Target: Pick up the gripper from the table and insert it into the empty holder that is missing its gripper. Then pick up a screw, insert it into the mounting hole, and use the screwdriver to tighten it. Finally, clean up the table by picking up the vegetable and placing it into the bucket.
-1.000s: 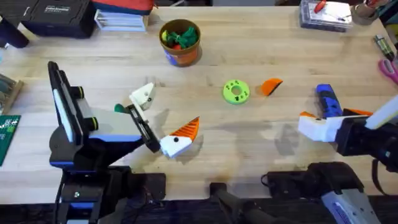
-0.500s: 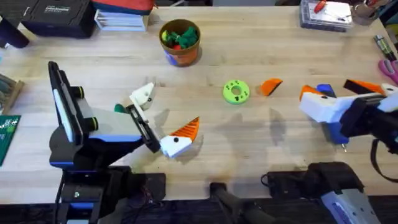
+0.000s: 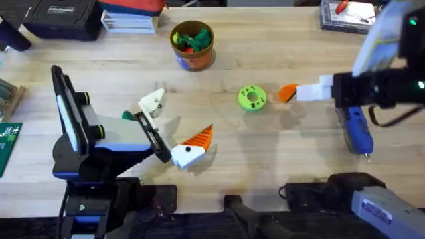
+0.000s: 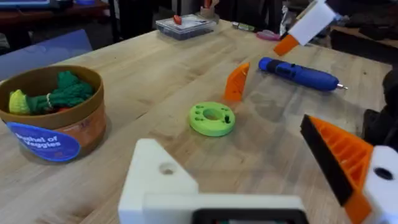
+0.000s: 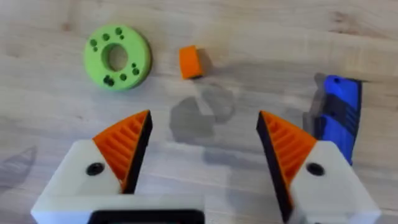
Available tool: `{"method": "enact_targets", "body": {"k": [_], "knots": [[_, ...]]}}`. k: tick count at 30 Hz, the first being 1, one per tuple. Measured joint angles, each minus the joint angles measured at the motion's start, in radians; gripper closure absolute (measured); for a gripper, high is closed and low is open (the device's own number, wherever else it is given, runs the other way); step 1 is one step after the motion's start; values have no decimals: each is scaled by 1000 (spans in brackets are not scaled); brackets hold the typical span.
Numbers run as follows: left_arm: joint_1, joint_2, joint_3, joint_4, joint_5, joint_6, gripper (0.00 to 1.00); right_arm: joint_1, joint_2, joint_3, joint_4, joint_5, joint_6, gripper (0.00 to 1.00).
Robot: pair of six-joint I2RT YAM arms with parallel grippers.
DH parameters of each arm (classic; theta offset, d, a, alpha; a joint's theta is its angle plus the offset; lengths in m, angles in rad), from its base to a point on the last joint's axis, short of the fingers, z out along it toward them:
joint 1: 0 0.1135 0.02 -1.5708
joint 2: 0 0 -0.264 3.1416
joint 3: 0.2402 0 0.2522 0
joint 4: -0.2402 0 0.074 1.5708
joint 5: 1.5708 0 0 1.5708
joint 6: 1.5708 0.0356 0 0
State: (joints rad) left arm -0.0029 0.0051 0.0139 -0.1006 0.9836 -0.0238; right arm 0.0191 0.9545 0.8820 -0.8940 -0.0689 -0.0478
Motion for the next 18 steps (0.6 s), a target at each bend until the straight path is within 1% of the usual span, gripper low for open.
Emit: {"method": "enact_targets", "body": {"k": [3,8,13,18], "knots": [[0,0,0,0,0,0,15,4,135,71,7,15,-4,7],[0,0,0,0,0,-9,15,8,282,123,34,23,-42,7],[0,0,0,0,-3,-43,15,63,404,162,27,28,-82,7],[0,0,0,2,-16,-94,15,125,477,178,27,82,-110,7]]}}
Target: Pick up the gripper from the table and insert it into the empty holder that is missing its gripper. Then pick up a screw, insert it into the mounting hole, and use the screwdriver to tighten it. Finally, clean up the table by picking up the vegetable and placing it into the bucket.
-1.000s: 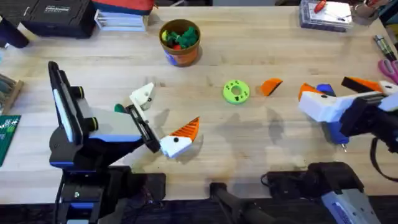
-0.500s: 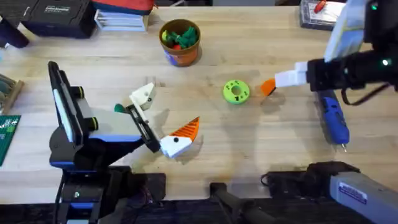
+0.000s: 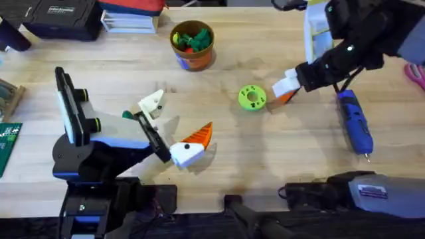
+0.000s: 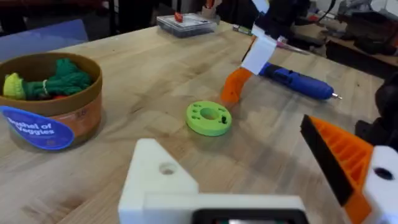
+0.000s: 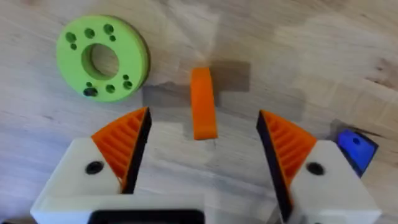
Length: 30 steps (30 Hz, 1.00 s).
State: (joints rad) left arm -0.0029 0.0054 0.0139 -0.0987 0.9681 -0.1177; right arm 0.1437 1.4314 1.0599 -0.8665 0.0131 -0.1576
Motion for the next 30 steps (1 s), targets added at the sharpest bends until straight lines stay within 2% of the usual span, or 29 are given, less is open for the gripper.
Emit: {"method": "enact_targets", "body": {"k": [3,5,10,20,23,29,30], "knots": [[0,0,0,1,-2,-15,15,11,12,0,1,24,-8,23],[0,0,0,1,-4,-20,15,11,13,0,5,34,-8,91],[0,0,0,1,-4,-26,16,11,13,1,7,49,-12,426],[0,0,0,1,-4,-27,15,11,62,3,8,11,-12,530],[0,0,0,1,-4,-27,15,11,76,3,9,2,-13,654],[0,0,0,1,-4,-29,15,11,76,5,15,0,-15,976],[0,0,0,1,-4,-30,16,11,76,7,12,0,-16,987]]}}
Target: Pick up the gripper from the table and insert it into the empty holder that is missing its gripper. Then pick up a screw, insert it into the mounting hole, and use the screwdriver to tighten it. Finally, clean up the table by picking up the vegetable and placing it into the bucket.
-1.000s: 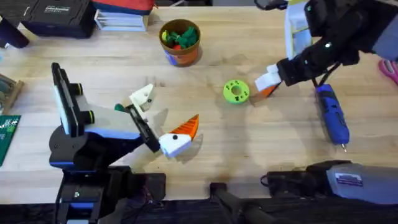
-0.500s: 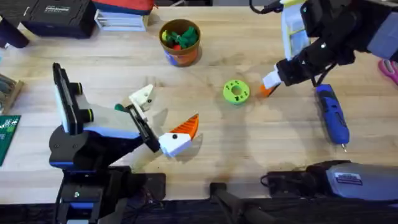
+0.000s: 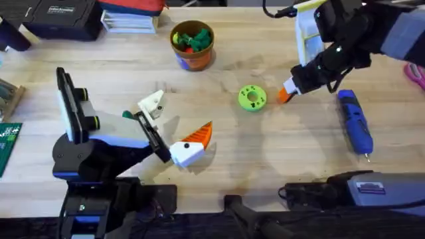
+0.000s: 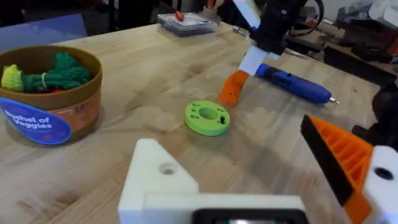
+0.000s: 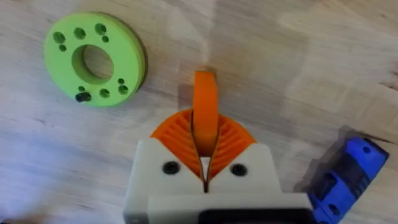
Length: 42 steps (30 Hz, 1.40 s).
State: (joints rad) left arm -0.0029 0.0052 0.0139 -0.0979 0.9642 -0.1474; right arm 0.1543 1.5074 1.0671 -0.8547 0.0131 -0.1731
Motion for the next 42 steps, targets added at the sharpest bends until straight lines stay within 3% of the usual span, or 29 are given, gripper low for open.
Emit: {"method": "enact_targets", "body": {"k": [8,15,18,23,29,36,42], "knots": [[0,0,0,0,0,0,15,-2,-31,124,-200,-3,7,986],[0,0,0,0,0,0,15,-73,-301,148,-273,-38,74,987],[0,0,0,0,0,0,15,-127,-425,142,-217,-142,94,987],[0,0,0,0,-3,0,15,-133,-535,-14,117,-424,202,988],[0,0,0,0,-4,-1,15,-6,-386,-239,571,-734,491,988],[0,0,0,0,-5,-1,15,197,-159,-262,933,-948,756,988],[0,0,0,0,-8,-1,14,250,30,-262,1190,-1111,989,988]]}}
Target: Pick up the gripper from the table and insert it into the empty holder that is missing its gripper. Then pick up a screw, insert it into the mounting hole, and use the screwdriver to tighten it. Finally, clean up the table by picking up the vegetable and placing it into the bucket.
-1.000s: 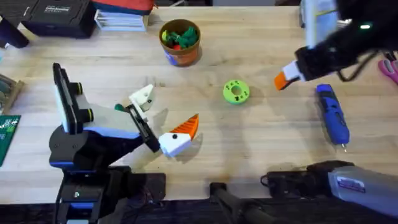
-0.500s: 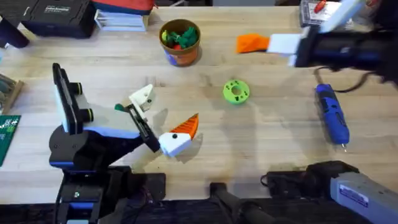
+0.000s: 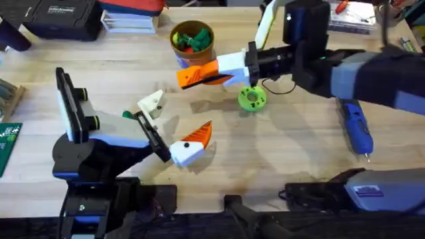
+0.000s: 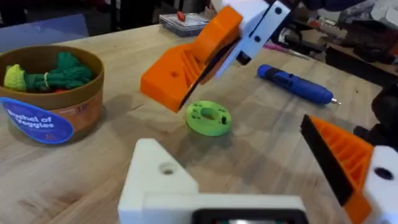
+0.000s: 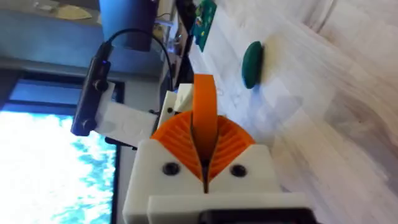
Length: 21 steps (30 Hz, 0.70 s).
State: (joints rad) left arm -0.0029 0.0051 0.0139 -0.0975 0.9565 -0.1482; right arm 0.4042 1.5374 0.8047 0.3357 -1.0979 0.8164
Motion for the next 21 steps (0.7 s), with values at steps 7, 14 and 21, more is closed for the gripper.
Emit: {"method": "enact_targets", "body": {"k": [7,14,21], "knots": [[0,0,0,0,0,0,16,15,120,0,98,-131,187,989],[0,0,0,0,0,0,16,68,127,0,103,-172,249,989],[0,0,0,0,0,0,15,87,136,5,104,-173,262,990]]}}
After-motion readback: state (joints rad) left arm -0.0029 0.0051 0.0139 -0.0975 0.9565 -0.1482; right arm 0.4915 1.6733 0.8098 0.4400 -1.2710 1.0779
